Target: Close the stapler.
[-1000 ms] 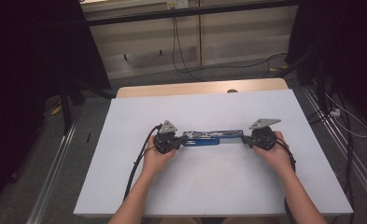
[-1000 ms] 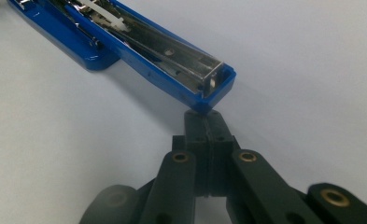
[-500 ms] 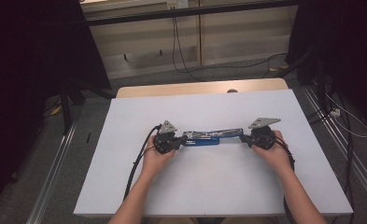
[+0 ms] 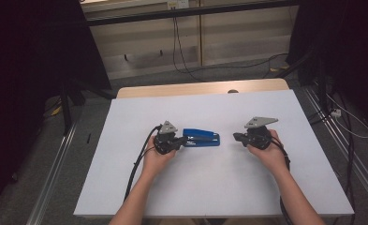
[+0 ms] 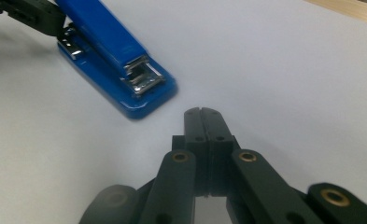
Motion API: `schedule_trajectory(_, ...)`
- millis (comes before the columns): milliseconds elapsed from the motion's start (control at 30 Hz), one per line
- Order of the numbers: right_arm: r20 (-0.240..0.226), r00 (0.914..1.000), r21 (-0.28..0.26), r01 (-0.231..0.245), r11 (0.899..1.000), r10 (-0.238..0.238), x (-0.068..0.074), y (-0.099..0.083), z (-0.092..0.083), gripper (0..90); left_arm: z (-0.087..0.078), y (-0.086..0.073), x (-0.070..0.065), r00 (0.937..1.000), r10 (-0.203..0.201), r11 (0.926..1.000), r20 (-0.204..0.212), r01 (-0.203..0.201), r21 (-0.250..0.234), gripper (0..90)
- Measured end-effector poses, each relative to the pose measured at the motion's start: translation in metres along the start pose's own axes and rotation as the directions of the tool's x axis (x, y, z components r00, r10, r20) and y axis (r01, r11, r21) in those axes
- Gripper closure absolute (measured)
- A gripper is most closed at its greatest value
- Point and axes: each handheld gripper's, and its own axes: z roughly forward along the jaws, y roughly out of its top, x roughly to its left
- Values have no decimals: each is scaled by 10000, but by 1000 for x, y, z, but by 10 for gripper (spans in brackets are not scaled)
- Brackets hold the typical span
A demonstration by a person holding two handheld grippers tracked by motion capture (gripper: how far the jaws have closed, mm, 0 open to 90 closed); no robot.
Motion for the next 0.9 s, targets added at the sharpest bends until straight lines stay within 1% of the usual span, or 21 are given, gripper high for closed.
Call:
schedule_trajectory(100,-136,9998,54,137,9999,-136,6,1,3,897,-2,1,0,9999,-131,9999,43,132,-60,900)
schedule_trajectory(167,-213,9996,94,184,9998,-182,8,1,3,889,-5,2,0,9992,-306,9993,244,310,-189,891)
schedule_trajectory(233,-279,9996,-35,63,10000,-64,8,0,1,877,-8,2,0,9988,-348,9991,354,356,-237,854)
schedule_trajectory(300,-332,9994,-123,-72,9999,68,8,-1,-2,862,-11,3,0,9977,-504,9981,460,520,-341,823)
schedule_trajectory(400,-309,9993,-232,-224,9995,216,7,-3,-6,824,-16,5,1,9959,-647,9961,632,683,-566,751)
schedule_trajectory(467,-319,9989,-264,-350,9990,342,6,-4,-6,803,-18,6,2,9959,-615,9954,658,660,-688,696)
schedule_trajectory(533,-222,9989,-323,-414,9986,407,5,-4,-7,785,-19,7,4,9946,-685,9942,785,746,-778,647)
schedule_trajectory(600,-253,9978,-478,-617,9970,606,4,-3,-8,750,-21,8,5,9941,-785,9931,755,845,-810,594)
schedule_trajectory(667,-189,9976,-579,-672,9961,662,4,-2,-9,695,-23,9,7,9918,-955,9909,845,1029,-872,538)
schedule_trajectory(700,-176,9976,-584,-683,9960,674,4,-2,-9,687,-24,10,7,9908,-1022,9895,883,1104,-929,524)
schedule_trajectory(733,-181,9975,-584,-695,9959,686,4,-2,-9,678,-25,10,8,9908,-983,9900,929,1069,-920,516)
schedule_trajectory(800,-94,9974,-599,-723,9956,719,5,-3,-10,623,-27,11,8,9915,-946,9900,895,1032,-963,482)
schedule_trajectory(833,-77,9972,-630,-747,9952,743,4,-3,-10,603,-27,12,7,9917,-972,9896,839,1053,-982,447)
schedule_trajectory(900,10,9961,-792,-876,9930,880,4,-2,-12,575,-29,13,7,9931,-885,9913,773,953,-904,365)
